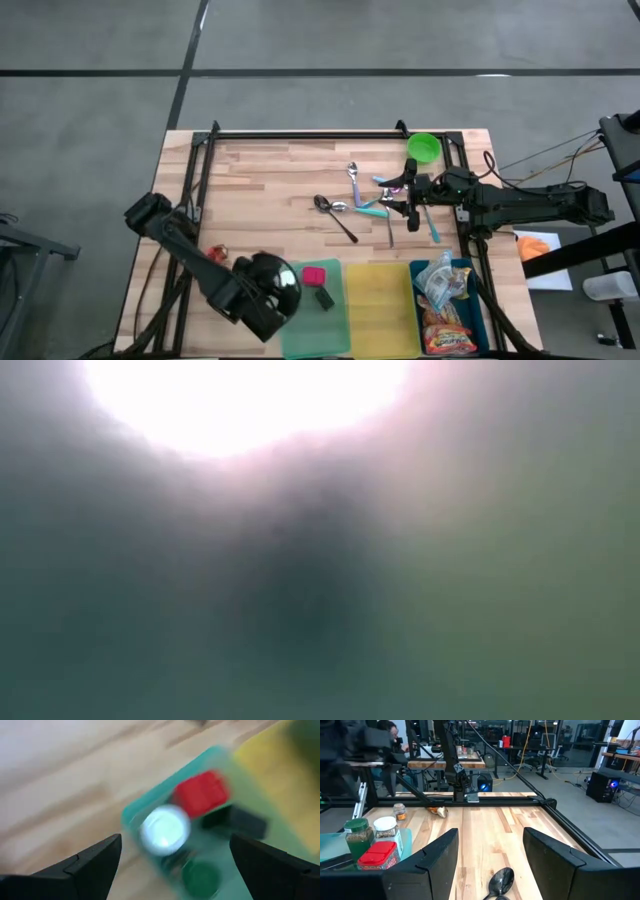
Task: Pick & Place Food Item
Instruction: Put the brown seasoning bottle into the green bin
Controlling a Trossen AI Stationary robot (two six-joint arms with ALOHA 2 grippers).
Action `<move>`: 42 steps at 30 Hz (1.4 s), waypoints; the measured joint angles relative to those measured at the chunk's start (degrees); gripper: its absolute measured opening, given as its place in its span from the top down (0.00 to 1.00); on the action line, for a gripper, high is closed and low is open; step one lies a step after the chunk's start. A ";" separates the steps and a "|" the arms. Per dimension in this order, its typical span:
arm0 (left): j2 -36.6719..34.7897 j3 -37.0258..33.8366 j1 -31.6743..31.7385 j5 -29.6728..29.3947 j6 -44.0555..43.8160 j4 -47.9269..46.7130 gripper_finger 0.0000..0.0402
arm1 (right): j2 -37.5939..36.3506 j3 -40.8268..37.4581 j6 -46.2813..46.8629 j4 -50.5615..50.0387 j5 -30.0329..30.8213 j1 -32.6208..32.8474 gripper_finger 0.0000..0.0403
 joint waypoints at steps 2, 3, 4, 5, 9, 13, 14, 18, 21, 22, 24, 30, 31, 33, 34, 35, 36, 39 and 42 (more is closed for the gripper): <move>0.00 0.00 -0.70 4.11 -5.66 -3.39 0.07 | 0.00 0.00 0.02 0.00 0.00 -0.02 0.45; 0.00 0.00 -1.10 6.23 -8.66 -5.19 0.07 | 0.00 0.00 0.02 0.00 0.02 0.00 0.45; 0.00 0.00 -1.54 8.25 -11.57 -6.88 0.07 | 0.00 0.00 0.00 0.00 0.02 0.00 0.45; 0.00 0.00 -1.93 10.72 -14.68 -8.77 0.07 | 0.00 0.00 0.01 0.00 0.02 -0.02 0.45; 0.00 -0.02 -3.03 23.60 -28.13 -16.02 0.07 | 0.00 0.00 0.00 0.00 0.02 -0.02 0.45; -0.12 -0.20 -4.25 32.79 -34.01 -17.36 0.07 | 0.00 0.00 0.01 0.00 0.01 -0.01 0.45; -0.20 -0.42 -4.77 33.26 -34.54 -17.46 0.07 | 0.00 0.00 0.01 0.00 0.01 0.00 0.45; -0.07 -2.33 -7.32 33.57 -39.83 -17.44 0.07 | 0.00 0.00 0.00 0.00 0.01 -0.01 0.45; -0.12 -4.69 -9.02 35.23 -43.82 -16.03 0.07 | 0.00 0.00 0.00 0.00 0.00 -0.02 0.45; -0.14 -5.44 -9.50 35.61 -44.78 -15.14 0.07 | 0.00 0.00 0.00 0.00 0.00 0.00 0.45; -0.22 -6.56 -10.36 35.69 -46.08 -13.59 0.07 | 0.00 0.00 0.00 0.00 0.00 -0.01 0.45; -0.28 -9.89 -11.08 35.72 -46.91 -10.99 0.07 | 0.00 0.00 0.02 0.00 0.02 0.00 0.45; -0.28 -10.47 -11.08 35.71 -46.91 -10.45 0.07 | 0.00 0.00 0.02 0.00 0.00 0.00 0.45; -0.31 -12.21 -11.08 35.70 -46.94 -9.43 0.07 | 0.00 0.00 0.00 0.00 0.01 -0.02 0.45; -0.31 -13.28 -11.08 35.72 -47.07 -8.89 0.07 | 0.00 0.00 0.00 0.00 0.01 -0.02 0.45; -0.31 -14.39 -11.08 35.72 -47.07 -8.31 0.07 | 0.00 0.00 0.00 0.00 0.01 -0.02 0.45; -0.31 -15.48 -11.08 35.72 -47.06 -7.69 0.07 | 0.00 0.00 0.00 0.00 0.00 -0.02 0.45; -0.65 -19.16 -11.08 35.67 -47.06 -4.14 0.07 | 0.00 0.00 0.00 0.00 0.00 0.00 0.45; -1.68 -22.89 -11.08 35.63 -47.08 0.48 0.07 | 0.00 0.00 0.01 0.00 0.00 0.00 0.45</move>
